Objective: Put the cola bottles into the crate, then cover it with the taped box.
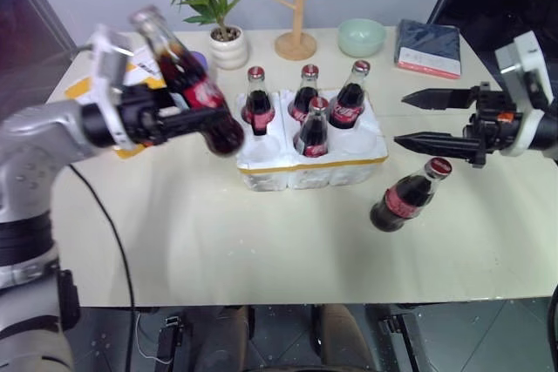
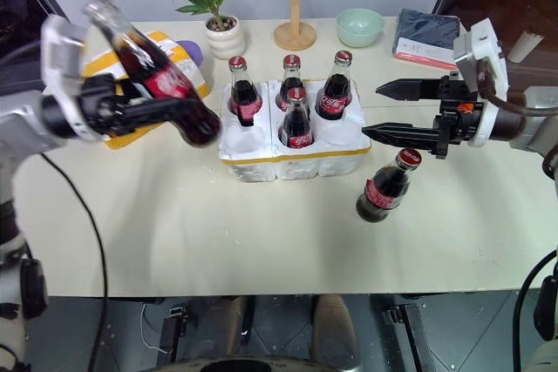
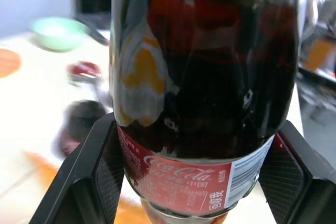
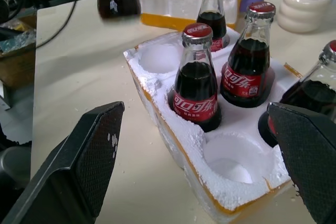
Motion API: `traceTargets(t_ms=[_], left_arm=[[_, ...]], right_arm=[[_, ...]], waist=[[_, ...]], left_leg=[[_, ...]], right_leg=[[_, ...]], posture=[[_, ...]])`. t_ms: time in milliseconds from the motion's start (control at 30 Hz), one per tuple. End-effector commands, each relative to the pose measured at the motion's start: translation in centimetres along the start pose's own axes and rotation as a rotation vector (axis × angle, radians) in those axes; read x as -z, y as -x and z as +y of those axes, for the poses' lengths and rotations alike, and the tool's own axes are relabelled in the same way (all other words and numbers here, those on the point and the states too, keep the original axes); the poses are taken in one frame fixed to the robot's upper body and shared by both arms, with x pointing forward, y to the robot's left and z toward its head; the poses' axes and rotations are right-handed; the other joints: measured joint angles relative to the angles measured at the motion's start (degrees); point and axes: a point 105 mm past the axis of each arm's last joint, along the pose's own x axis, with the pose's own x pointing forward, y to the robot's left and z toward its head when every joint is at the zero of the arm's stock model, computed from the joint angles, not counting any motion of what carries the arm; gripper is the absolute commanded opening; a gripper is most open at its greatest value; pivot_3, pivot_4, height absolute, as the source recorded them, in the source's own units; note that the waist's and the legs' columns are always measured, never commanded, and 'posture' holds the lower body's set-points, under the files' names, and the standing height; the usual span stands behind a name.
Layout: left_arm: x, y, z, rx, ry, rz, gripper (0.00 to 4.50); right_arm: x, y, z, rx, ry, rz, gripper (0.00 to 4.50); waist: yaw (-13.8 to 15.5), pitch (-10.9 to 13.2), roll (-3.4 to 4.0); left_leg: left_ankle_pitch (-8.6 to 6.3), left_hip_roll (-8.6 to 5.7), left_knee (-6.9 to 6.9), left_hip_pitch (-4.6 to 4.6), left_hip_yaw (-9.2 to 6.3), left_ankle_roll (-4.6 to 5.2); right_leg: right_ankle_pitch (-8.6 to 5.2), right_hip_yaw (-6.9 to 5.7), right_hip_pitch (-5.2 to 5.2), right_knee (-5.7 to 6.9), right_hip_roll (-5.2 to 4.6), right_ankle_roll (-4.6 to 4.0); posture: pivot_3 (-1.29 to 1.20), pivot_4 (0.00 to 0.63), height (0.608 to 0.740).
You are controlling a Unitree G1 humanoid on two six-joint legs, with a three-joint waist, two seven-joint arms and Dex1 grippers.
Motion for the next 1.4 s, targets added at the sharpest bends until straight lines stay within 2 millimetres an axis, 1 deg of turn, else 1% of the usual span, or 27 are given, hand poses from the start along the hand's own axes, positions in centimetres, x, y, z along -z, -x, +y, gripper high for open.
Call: traceTargets(t_ms=[33,133,233,367,567,700,800,867,1033,1167,1233,1367,1400], left_arm=[[-1.1,-1.6,0.7,-0.019,-0.140,-0.027,2.85],[-0.7,-2.9,1.5,-0.017,-0.168,-0.027,2.85],[-0.5,-4.4,1.4,0.031,-0.162,-0.041,2.85],[0.3,-5.4,1.3,0.066,-0.169,-0.020,2.85],[1.6,-5.4,1.1,0.100,-0.198,0.043,2.85],[1.2,-4.8,1.6,0.081,-0.217,0.056,2.85],[1.1,-3.6,1.7,0.087,-0.240,0.096,2.85],[1.3,-3.5,1.8,0.088,-0.242,0.109,2.85],[1.9,-4.6,2.1,0.090,-0.269,0.134,2.85],[3.5,-5.4,2.4,0.092,-0.295,0.181,2.85],[4.4,-5.8,2.8,0.076,-0.300,0.204,2.85],[5.3,-6.3,4.1,0.011,-0.297,0.218,2.85],[5.5,-6.5,4.3,-0.003,-0.295,0.219,3.88]], right_arm=[[-1.5,0.5,0.5,0.010,0.054,-0.048,4.50],[-1.5,0.8,0.6,0.025,0.048,-0.049,4.50],[-1.3,1.1,0.7,0.040,0.040,-0.049,4.50],[-1.1,1.3,0.9,0.055,0.033,-0.050,4.50],[-1.0,1.6,0.9,0.079,0.027,-0.050,4.50],[-0.9,1.7,0.8,0.087,0.024,-0.051,4.50],[-0.9,1.6,0.7,0.091,0.019,-0.057,4.50],[-0.9,1.5,0.6,0.092,0.018,-0.059,4.50],[-0.8,1.4,0.5,0.092,0.018,-0.061,4.50],[-0.8,1.4,0.5,0.090,0.026,-0.052,4.50],[-0.9,1.4,0.5,0.091,0.031,-0.048,4.50],[-1.1,1.5,0.4,0.093,0.038,-0.046,4.50],[-1.2,1.5,0.4,0.094,0.039,-0.046,4.50]], waist=[[0.00,0.00,0.00],[-0.20,0.00,0.00],[-0.10,0.00,0.00],[-0.03,0.00,0.00],[0.08,0.00,0.00],[0.03,0.00,0.00],[-0.13,0.00,0.00],[-0.36,0.00,0.00],[-0.11,0.00,0.00],[-0.06,0.00,0.00],[-0.12,0.00,0.00],[-0.06,0.00,0.00],[-0.03,0.00,0.00]], left_leg=[[0.00,0.00,0.00,-0.02,0.00,0.00],[0.00,0.00,-0.03,-0.07,0.00,0.00],[0.00,0.00,-0.06,-0.08,0.00,0.01],[0.00,0.00,-0.05,-0.08,0.00,0.01],[0.00,-0.01,-0.01,-0.08,0.00,0.01],[0.00,-0.01,-0.01,-0.06,0.00,0.01],[0.00,0.00,-0.02,-0.06,-0.01,0.01],[0.00,0.00,-0.06,-0.05,0.00,0.01],[0.00,0.00,-0.04,-0.06,-0.01,0.01],[0.00,0.00,-0.04,-0.06,-0.01,0.01],[0.00,0.00,-0.04,-0.07,0.00,0.01],[0.00,0.00,-0.04,-0.07,0.00,0.01],[0.00,0.00,-0.04,-0.07,-0.01,0.01]], right_leg=[[0.00,0.00,-0.02,0.01,0.00,0.00],[0.01,0.01,-0.12,0.02,0.01,0.00],[0.01,0.00,-0.12,0.01,0.01,0.00],[0.01,0.01,-0.11,0.00,0.01,0.00],[0.01,0.00,-0.08,0.01,0.00,0.00],[0.01,0.00,-0.05,0.00,0.00,0.00],[0.00,0.00,-0.07,0.01,0.01,0.00],[0.00,0.01,-0.09,0.01,0.01,0.00],[0.00,0.00,-0.07,0.00,0.01,0.00],[0.00,0.00,-0.08,0.01,0.01,0.01],[0.00,0.00,-0.09,0.01,0.01,0.01],[0.00,0.00,-0.09,0.01,0.01,0.01],[0.00,0.00,-0.08,0.01,0.01,0.01]], posture=[[0.00,0.150,0.739],[0.00,0.150,0.739],[0.00,0.150,0.739],[0.00,0.150,0.739],[0.00,0.150,0.739],[0.00,0.150,0.739],[0.00,0.150,0.739],[0.00,0.150,0.739],[0.00,0.150,0.739],[0.00,0.150,0.739],[0.00,0.150,0.739],[0.00,0.150,0.739],[0.00,0.150,0.739]])
